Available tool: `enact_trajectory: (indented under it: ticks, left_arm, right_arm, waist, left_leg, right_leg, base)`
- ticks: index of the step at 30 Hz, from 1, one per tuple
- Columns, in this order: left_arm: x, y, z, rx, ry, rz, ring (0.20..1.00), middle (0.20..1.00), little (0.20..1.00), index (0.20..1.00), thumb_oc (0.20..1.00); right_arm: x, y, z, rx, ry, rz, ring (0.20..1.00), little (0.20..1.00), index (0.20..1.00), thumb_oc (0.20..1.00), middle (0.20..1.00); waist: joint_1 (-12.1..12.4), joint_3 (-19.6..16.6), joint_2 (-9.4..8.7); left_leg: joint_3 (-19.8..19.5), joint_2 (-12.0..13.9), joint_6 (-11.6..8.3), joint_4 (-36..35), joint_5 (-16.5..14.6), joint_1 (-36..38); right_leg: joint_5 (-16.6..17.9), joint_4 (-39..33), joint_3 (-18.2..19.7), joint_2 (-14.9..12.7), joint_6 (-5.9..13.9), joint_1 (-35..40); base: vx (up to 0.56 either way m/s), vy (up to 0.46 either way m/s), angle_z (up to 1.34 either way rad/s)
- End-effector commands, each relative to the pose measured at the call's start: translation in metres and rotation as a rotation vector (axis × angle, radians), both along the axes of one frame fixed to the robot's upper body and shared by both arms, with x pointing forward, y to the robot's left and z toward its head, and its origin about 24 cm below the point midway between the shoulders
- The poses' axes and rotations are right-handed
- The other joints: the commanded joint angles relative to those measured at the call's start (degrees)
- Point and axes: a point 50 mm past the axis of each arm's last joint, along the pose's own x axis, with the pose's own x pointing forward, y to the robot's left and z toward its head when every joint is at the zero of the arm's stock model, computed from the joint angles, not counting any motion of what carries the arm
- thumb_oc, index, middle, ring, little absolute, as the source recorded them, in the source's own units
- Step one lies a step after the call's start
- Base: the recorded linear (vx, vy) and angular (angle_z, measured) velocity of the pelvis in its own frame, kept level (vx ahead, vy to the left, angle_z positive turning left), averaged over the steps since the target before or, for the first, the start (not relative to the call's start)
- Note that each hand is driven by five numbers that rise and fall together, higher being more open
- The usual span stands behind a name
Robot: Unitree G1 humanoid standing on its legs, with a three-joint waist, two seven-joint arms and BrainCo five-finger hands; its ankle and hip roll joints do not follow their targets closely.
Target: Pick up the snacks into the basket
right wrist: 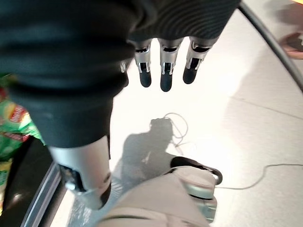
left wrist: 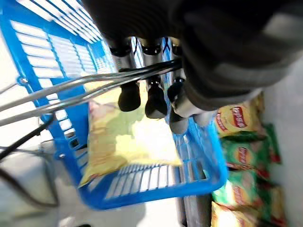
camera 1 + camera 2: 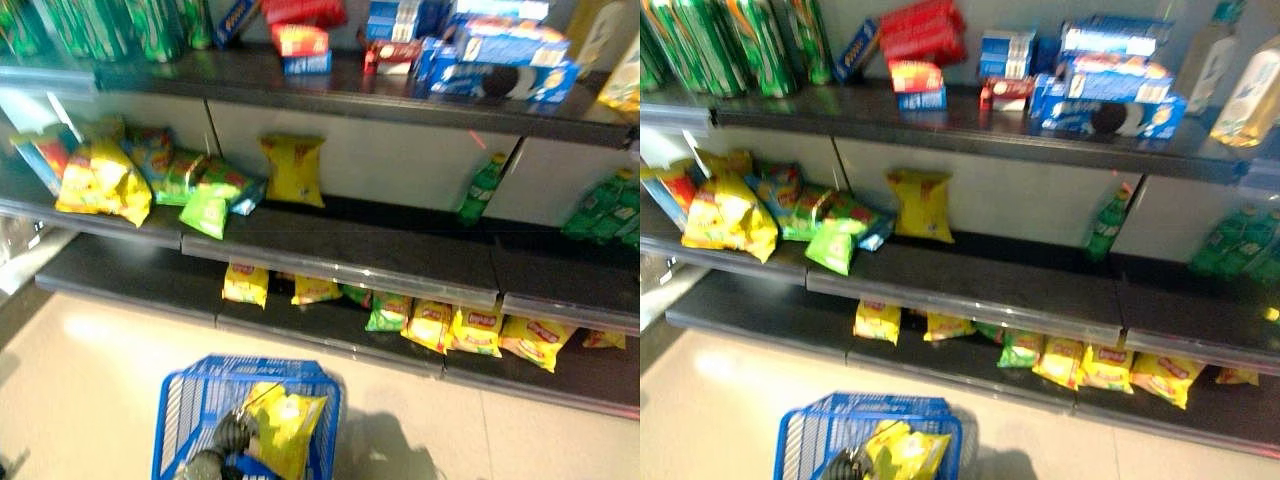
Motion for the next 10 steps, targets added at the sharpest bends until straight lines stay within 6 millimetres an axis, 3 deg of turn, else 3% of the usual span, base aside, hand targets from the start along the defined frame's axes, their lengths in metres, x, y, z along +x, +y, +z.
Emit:
enact_trajectory:
  ticks: [1,7,10]
  left_arm:
    - [-0.023,0.022,-0.005,0.077,0.111,-0.003,0.200,0.200,0.200,0.200,0.200]
    - [-0.048,0.014,-0.016,0.034,0.207,0.058,0.200,0.200,0.200,0.200,0.200]
    - [-0.048,0.011,-0.017,0.032,0.209,0.047,0.200,0.200,0.200,0.200,0.200]
  right_arm:
    - [0.019,-0.004,0.006,0.013,-0.073,-0.074,1.000,1.000,1.000,1.000,1.000]
    - [0.016,0.005,0.002,0.052,-0.061,-0.075,1.000,1.000,1.000,1.000,1.000]
    - [0.014,0.009,0.001,0.061,-0.048,-0.057,1.000,1.000,1.000,1.000,1.000]
  waist:
    - [-0.46,-0.25,-2.56]
    - [-0.69,-3.44,-2.22]
    - [-0.70,-4.03,-2.16]
  left_leg:
    - [2.75,-4.03,2.10,5.70,-11.09,2.71]
    - [3.55,-2.91,1.74,3.27,-10.80,6.20]
    - [3.59,-2.69,1.65,2.58,-10.67,7.02]
  right_leg:
    - [7.22,-12.36,1.31,-1.67,4.04,2.85]
    - [7.31,-14.94,1.32,-1.01,3.45,6.12]
    - [7.29,-15.41,0.95,-0.90,3.33,6.95]
  base:
    - [0.05,-0.031,-0.03]
    - [0.07,-0.042,-0.06]
    - [0.02,-0.021,-0.03]
